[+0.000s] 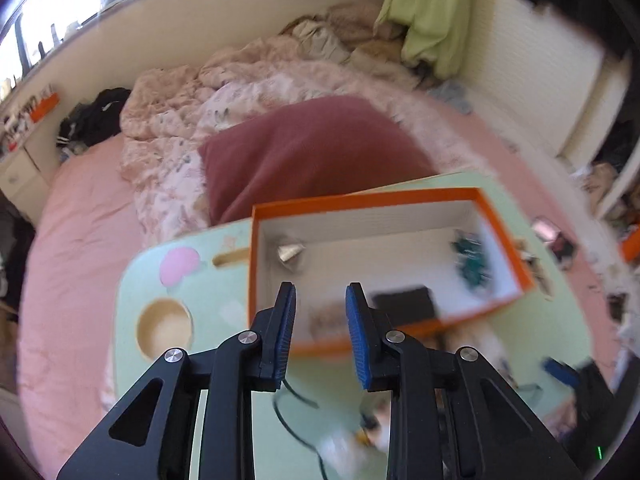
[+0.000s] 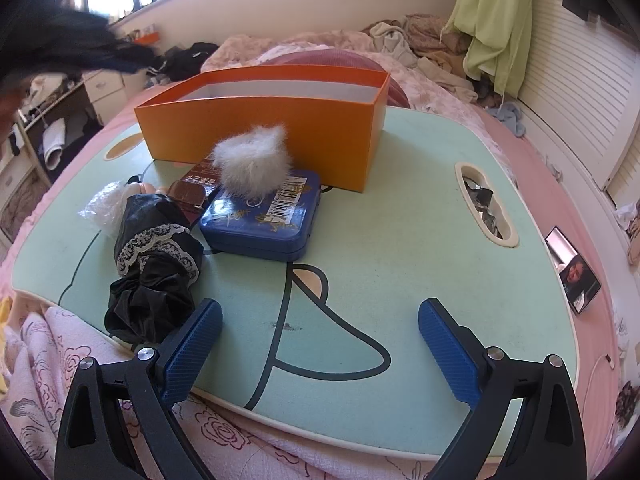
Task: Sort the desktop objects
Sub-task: 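Reach into the box with the left gripper and grasp the silver cone, then lift the silver cone out and place it on the desk with left gripper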
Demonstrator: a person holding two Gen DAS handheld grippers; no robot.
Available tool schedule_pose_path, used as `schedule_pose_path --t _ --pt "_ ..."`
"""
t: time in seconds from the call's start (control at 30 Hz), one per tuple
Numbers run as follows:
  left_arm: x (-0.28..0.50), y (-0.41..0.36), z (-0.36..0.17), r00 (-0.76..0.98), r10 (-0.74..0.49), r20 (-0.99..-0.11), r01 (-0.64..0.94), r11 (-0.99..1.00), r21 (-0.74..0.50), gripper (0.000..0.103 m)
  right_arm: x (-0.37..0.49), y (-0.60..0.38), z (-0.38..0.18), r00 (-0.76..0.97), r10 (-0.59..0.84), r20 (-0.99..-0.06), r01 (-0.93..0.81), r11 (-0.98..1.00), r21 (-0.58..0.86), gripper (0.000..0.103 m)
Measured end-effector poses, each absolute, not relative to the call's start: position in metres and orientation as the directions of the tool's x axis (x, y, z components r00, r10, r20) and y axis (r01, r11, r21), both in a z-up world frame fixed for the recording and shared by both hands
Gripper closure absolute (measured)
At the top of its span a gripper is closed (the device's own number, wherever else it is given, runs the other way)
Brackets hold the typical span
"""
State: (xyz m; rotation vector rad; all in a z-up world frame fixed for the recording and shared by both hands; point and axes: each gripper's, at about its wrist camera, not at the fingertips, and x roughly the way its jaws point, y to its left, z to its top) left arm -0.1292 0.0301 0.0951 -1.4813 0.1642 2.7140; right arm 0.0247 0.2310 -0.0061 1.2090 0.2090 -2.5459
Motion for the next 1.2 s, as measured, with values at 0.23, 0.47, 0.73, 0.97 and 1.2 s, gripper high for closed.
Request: schedule_pose_path --t 0.23,0.47,0.73,0.97,1.2 --pt "-0.197 0.059 0.04 -0.422 -0.172 -0.89 -0.085 -0.97 0.228 0.076 0.027 0.231 -0.005 -0.605 -0.231 -0.762 0.351 -0.936 0.005 0.004" --pt "-0.21 0.058 0.019 -0.378 -0.324 -0.868 -0.048 -0.929 0.368 0.074 0.029 0.231 -0.005 -0.613 -0.245 -0.752 0.361 -0.932 0.009 0.003" --pt "-0.212 0.06 0.015 -0.351 -0.262 -0.899 -0.083 -0.948 0.308 0.071 0.03 0.23 -0.004 -0.614 -0.247 -0.75 0.364 -0.932 0.009 0.002" --pt "-0.191 0.061 0.034 -0.407 -0.136 -0.903 -0.088 -0.978 0.187 0.072 0.03 0.23 -0.004 -0.612 -0.247 -0.751 0.363 -0.932 0.01 0.002" --pt "-0.105 0.063 0.094 -0.579 0.059 -0.813 -0.156 -0.987 0.039 0.072 0.03 0.228 -0.006 -0.608 -0.247 -0.754 0.364 -0.931 0.011 0.002"
